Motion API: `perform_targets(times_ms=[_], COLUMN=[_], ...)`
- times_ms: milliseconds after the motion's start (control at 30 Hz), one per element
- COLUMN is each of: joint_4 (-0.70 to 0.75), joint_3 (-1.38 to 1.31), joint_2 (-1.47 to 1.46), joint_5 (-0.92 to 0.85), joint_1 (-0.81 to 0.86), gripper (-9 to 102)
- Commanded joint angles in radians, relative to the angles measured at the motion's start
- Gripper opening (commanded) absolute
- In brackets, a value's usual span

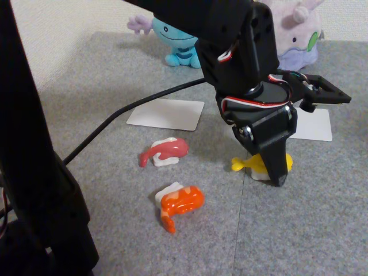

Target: Wooper wants to eat egg sudhi, and Goomy wants to eat shrimp sushi

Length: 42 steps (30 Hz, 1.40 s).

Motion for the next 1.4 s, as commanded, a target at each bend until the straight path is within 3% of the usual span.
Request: perform_targets(times_ms=[0, 467, 767, 1133, 1367], joint_4=[-0.012, -0.006, 0.054, 0.167, 0.244], joint_3=[-0.041, -0.041, -0.044, -0.046, -0.138], joint_2=[0.005, 0.006, 0.130, 0.505, 0.515], joint_5=[0.006, -0.009, -0.011, -0.012, -0.012], joint_1=[0.000, -0.002, -0.097, -0.387, -0.583], gripper=[13, 4, 4, 4, 4])
